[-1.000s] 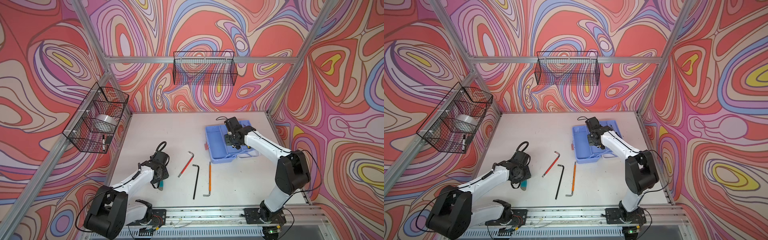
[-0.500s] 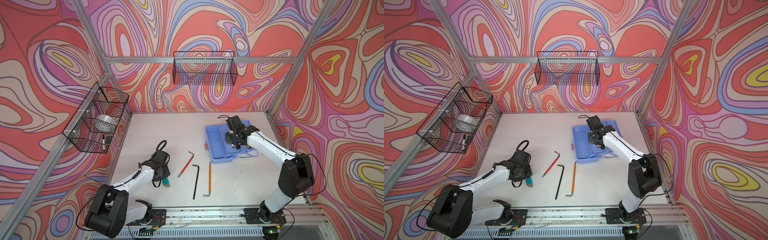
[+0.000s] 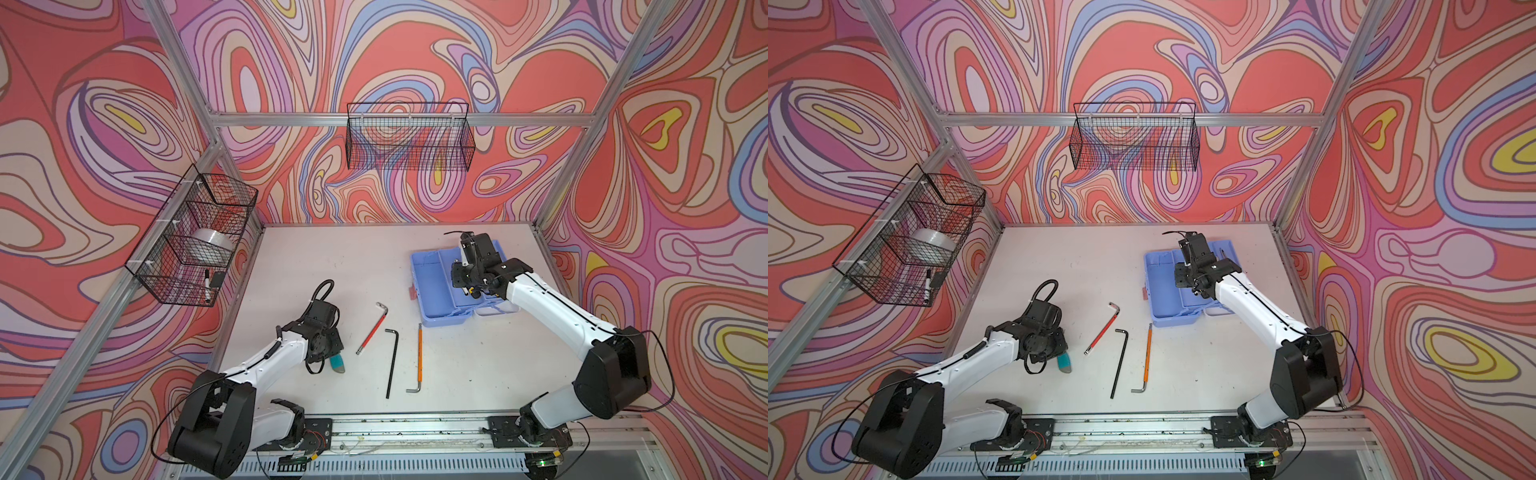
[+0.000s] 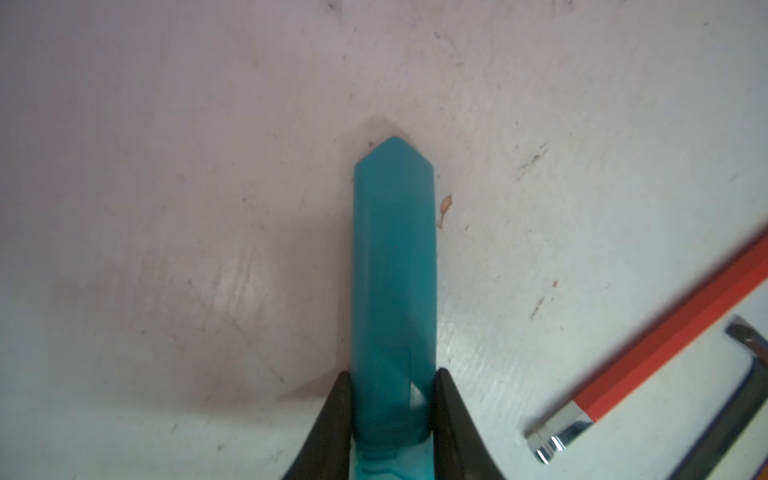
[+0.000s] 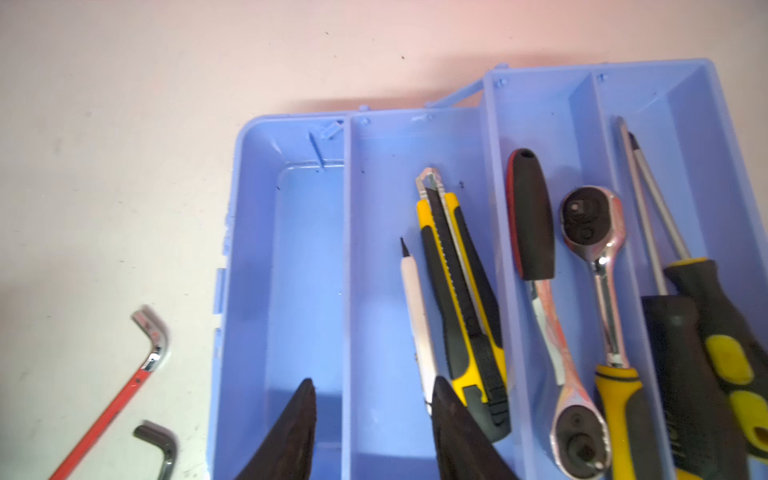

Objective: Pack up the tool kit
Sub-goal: 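Close the left gripper on the teal-handled tool while the right gripper rises from the tray, then lift the teal tool toward the box while the right gripper closes on it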

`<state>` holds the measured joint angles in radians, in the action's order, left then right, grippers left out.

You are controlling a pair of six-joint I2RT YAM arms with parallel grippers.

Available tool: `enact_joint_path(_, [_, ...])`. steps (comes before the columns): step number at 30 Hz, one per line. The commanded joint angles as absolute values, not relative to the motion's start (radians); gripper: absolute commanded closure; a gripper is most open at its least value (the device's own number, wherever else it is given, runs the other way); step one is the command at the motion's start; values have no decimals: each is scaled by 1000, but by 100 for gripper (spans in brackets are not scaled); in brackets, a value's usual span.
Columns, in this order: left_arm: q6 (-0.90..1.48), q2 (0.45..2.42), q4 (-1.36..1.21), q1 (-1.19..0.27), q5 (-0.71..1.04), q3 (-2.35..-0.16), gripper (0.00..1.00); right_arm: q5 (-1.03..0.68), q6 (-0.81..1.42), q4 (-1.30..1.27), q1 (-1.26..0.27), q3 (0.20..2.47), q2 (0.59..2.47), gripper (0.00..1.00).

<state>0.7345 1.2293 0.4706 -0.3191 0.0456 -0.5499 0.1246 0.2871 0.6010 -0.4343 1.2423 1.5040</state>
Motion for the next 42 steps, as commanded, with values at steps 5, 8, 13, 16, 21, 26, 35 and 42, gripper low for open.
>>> enact_joint_path(5, [774, 1170, 471, -316, 106, -601, 85, -47, 363, 414, -521, 1151, 1485, 53])
enact_joint_path(8, [792, 1147, 456, -316, 120, -614, 85, -122, 383, 376, -553, 1137, 1510, 53])
enact_joint_path(13, [820, 1119, 416, -318, 147, -632, 85, -231, 442, 292, -586, 1094, 1536, 54])
enact_joint_path(16, [844, 1119, 372, -331, 164, -642, 85, -261, 445, 282, -626, 1103, 1563, 55])
enact_joint_path(21, [864, 1148, 326, -382, 157, -691, 85, -321, 463, 253, -678, 1114, 1613, 55])
enact_joint_path(26, [874, 1196, 287, -434, 150, -745, 84, -360, 475, 231, -711, 1127, 1648, 55])
enact_joint_path(35, [907, 1250, 208, -484, 143, -785, 84, -417, 494, 192, -746, 1137, 1687, 56])
enact_joint_path(42, [904, 1278, 208, -494, 139, -818, 84, -455, 508, 168, -760, 1155, 1709, 56])
